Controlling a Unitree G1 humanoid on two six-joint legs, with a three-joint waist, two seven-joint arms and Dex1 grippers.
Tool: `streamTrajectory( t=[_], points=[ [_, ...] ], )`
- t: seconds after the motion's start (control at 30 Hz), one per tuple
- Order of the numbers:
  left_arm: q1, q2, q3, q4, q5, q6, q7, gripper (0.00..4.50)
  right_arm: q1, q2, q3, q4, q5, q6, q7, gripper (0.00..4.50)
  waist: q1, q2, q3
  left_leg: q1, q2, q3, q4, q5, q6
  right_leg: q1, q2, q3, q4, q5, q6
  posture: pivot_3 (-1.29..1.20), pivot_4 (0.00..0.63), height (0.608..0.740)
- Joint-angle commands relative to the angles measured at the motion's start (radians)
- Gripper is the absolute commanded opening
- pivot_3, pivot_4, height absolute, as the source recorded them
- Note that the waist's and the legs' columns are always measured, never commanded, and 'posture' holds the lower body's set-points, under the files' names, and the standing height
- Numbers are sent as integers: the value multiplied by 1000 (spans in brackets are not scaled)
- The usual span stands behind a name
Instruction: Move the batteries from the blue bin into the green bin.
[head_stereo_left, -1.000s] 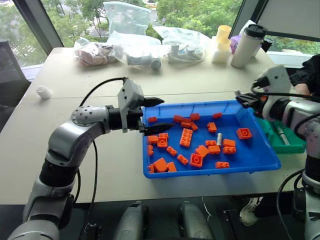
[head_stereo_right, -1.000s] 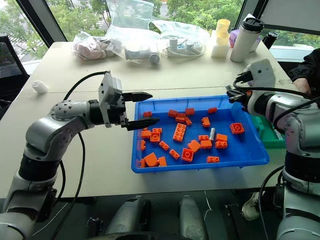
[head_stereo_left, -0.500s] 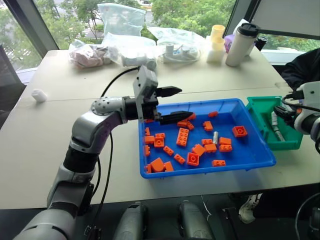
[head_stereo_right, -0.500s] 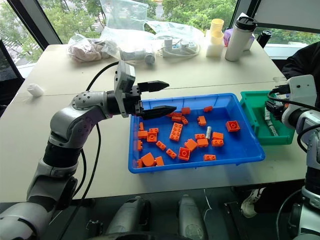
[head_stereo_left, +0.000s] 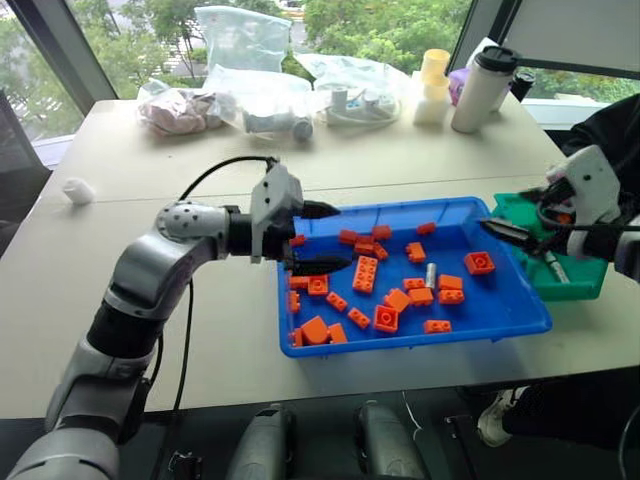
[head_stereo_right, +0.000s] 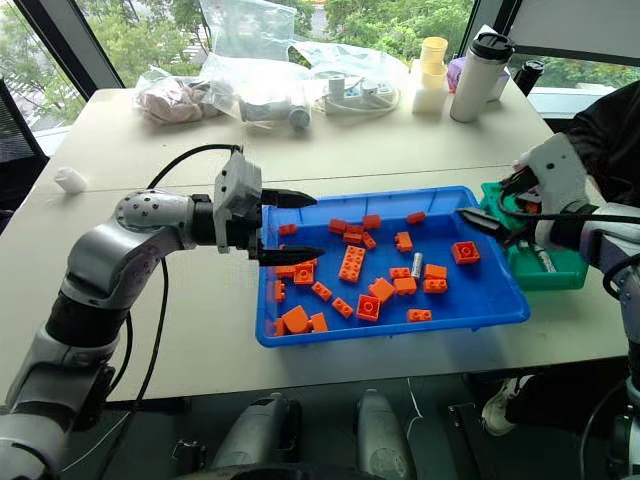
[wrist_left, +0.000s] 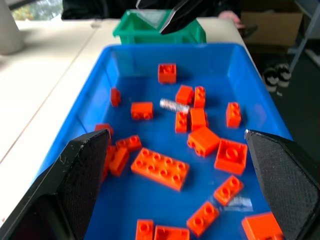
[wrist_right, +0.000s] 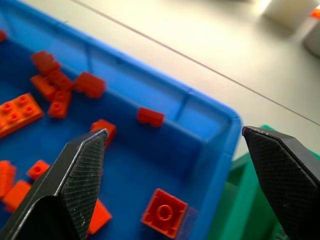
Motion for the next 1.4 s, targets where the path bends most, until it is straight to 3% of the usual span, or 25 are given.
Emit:
streamTrajectory(
  t=[0.03, 0.17, 0.33, 0.9, 1.0, 1.1, 1.23, 1.4],
  points=[
    [-3, 33, -12, -53, 23, -31, -45, 4500, -5, -44, 53, 8, 11, -60, 112, 4447, 3, 0, 0, 0, 0, 0, 0, 0, 0, 1, 0, 0, 0, 0, 0, 0, 150, 740],
    [9, 50, -8, -79, 45, -31, -48, 4500, -63, -55, 247, 142, -128, -210, 190, 4447, -2, 0, 0, 0, 0, 0, 1, 0, 0, 1, -1, 0, -1, 0, 0, 0, 150, 740],
    [30, 43, 4, -111, 46, -9, -20, 4500, -148, -27, 386, 295, -268, -355, 233, 4447, -3, 0, 0, 0, 0, 0, 0, 0, 0, -1, -1, 0, 0, 0, 0, 0, 150, 740],
    [51, 28, 8, -140, 49, -1, 44, 4500, -296, 115, 512, 508, -423, -499, 354, 4447, 0, 0, 0, 0, 0, 0, 0, 0, 0, -1, -1, 0, 0, 0, 0, 0, 150, 740],
    [52, 29, 8, -139, 49, -3, 46, 4500, -282, 114, 509, 499, -427, -496, 367, 3651, -1, 0, 0, 0, 0, 0, 0, 0, 0, -1, -1, 0, 0, 0, 0, 0, 150, 740],
    [52, 27, 7, -142, 50, -3, 49, 4500, -267, 110, 502, 488, -429, -495, 368, 2220, -1, 0, 0, 0, 0, 0, 0, 0, 0, -1, -1, 0, 0, 0, 0, 0, 150, 740],
    [48, 25, 3, -135, 52, -8, 45, 4500, -261, 108, 473, 470, -425, -479, 346, 2215, -1, 0, 0, 0, 0, 0, 0, 0, 0, -1, -1, 0, 0, 0, 0, 0, 150, 740],
    [43, -4, 25, -115, 29, -5, 59, 4500, -287, 80, 264, 432, -346, -356, 228, 2215, 1, 0, 0, 0, 0, 0, 0, 0, 0, -1, -2, 0, 0, 0, 0, 0, 150, 740]
  ],
)
